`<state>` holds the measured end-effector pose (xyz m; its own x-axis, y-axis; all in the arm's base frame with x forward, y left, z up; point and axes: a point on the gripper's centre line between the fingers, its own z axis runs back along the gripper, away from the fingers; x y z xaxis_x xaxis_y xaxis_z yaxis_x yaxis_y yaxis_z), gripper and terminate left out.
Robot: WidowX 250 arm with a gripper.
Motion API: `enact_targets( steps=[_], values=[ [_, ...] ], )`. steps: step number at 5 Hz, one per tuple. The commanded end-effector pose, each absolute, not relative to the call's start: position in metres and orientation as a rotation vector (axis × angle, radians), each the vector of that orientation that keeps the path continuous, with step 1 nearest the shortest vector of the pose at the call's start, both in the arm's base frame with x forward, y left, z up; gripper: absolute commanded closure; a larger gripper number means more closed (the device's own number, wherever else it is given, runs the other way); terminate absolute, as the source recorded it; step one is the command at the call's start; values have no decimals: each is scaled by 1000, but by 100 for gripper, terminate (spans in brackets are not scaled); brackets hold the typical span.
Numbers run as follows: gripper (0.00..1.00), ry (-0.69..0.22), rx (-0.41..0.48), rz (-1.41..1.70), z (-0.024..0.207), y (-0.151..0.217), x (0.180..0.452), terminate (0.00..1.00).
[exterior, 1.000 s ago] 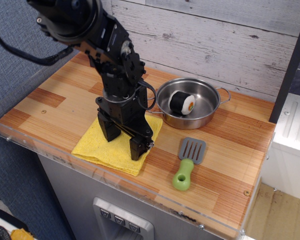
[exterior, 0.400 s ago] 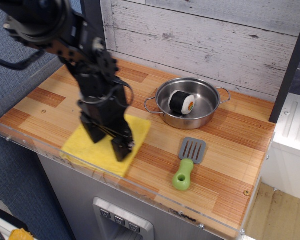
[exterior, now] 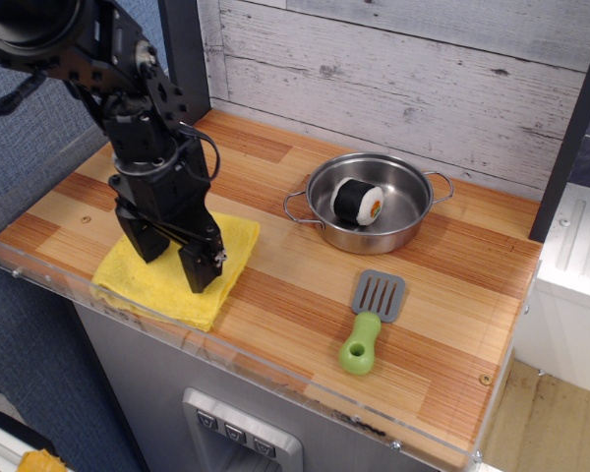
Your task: Move the yellow towel to the left against the wall.
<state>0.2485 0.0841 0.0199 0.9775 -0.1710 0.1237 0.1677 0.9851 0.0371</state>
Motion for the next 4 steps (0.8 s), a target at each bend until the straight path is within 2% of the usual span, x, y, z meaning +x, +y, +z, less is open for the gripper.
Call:
enact_targets(
  steps=[1, 2, 3, 4],
  values=[
    [0, -164, 52, -184, 32, 88, 254, 0],
    [0, -155, 54, -190, 27, 87, 256, 0],
    [0, -84, 51, -202, 14, 85, 266, 0],
    [0, -79, 19, -171, 13, 101, 273, 0]
  ],
)
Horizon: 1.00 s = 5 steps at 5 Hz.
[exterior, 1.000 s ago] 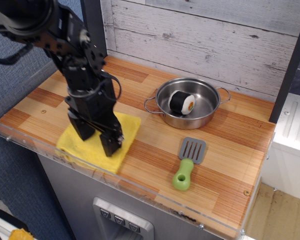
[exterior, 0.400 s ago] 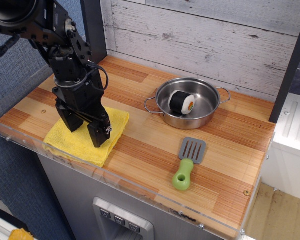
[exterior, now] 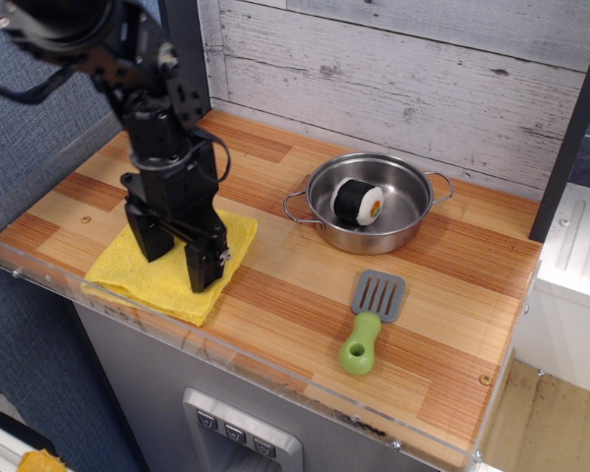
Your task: Move the yellow towel to the left against the wall.
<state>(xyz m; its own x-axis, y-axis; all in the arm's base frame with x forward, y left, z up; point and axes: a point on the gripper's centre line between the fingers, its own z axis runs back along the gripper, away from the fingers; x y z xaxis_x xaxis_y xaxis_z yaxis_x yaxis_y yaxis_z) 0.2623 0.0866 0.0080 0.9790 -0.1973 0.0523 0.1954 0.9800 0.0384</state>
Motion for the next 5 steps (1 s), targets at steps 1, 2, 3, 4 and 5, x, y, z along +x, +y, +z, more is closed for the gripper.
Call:
enact_targets(
  steps=[1, 2, 3, 4, 5],
  values=[
    [0, -76, 52, -180, 19, 124, 283, 0],
    [0, -73, 137, -212, 31, 155, 293, 0],
    [0, -66, 150, -196, 34, 181, 289, 0],
    [0, -63, 149, -182, 37, 194, 284, 0],
    [0, -60, 127, -179, 38, 188, 280, 0]
  ],
)
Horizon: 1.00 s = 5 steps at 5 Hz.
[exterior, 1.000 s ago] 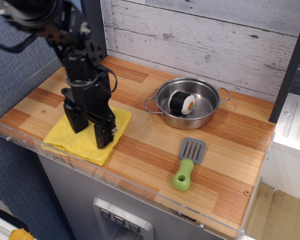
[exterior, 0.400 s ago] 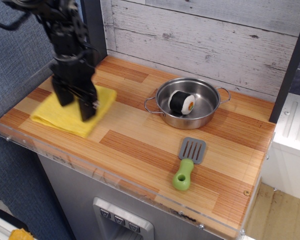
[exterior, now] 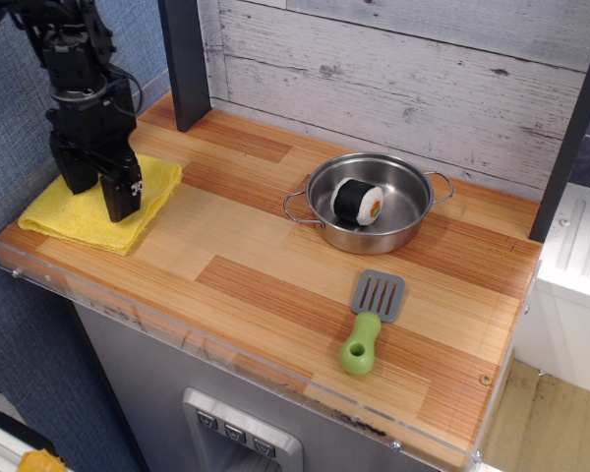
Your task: Move the yellow towel to the left against the wall.
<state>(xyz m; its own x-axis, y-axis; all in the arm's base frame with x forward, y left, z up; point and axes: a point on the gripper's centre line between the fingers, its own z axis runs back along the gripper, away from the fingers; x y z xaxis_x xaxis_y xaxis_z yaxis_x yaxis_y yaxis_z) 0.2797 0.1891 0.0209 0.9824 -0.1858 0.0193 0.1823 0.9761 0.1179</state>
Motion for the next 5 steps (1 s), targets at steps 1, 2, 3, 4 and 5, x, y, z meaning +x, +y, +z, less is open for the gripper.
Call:
enact_targets(
  steps=[1, 2, 3, 4, 5],
  values=[
    [0, -104, 66, -163, 65, 174, 279, 0],
    [0, -157, 46, -153, 106, 159, 275, 0],
    [0, -153, -26, -128, 124, 156, 272, 0],
    [0, -140, -30, -121, 129, 150, 273, 0],
    [0, -132, -36, -124, 136, 131, 279, 0]
  ],
)
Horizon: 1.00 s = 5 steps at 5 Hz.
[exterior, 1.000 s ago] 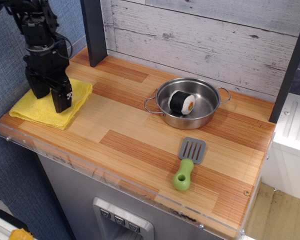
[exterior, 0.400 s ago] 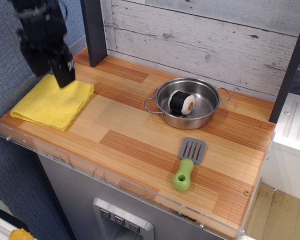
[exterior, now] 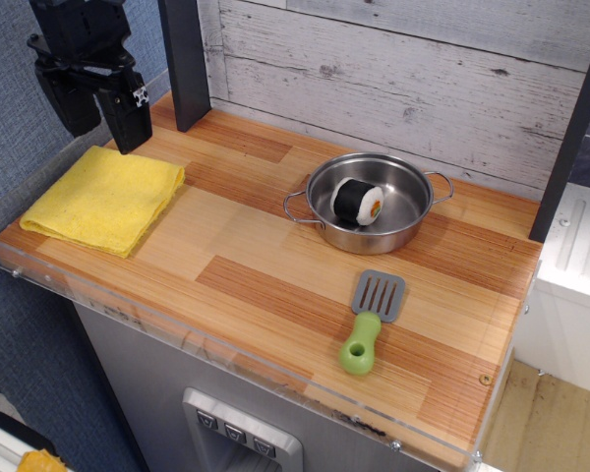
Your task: Move the yellow towel to the left against the wall.
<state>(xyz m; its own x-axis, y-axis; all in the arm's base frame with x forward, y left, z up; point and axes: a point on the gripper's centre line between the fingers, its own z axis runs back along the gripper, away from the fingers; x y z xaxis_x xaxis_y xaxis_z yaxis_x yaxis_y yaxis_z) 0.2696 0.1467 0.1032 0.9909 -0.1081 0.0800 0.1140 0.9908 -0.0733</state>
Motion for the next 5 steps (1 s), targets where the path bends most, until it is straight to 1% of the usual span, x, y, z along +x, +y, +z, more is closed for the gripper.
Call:
enact_targets(
  steps=[1, 2, 3, 4, 5],
  values=[
    [0, -135, -27, -136, 150, 103, 284, 0],
    [0, -147, -37, -183, 161, 72, 295, 0],
    [0, -150, -20, -204, 167, 54, 302, 0],
    [0, -164, -17, -213, 174, 54, 302, 0],
    [0, -164, -17, -213, 174, 54, 302, 0]
  ],
)
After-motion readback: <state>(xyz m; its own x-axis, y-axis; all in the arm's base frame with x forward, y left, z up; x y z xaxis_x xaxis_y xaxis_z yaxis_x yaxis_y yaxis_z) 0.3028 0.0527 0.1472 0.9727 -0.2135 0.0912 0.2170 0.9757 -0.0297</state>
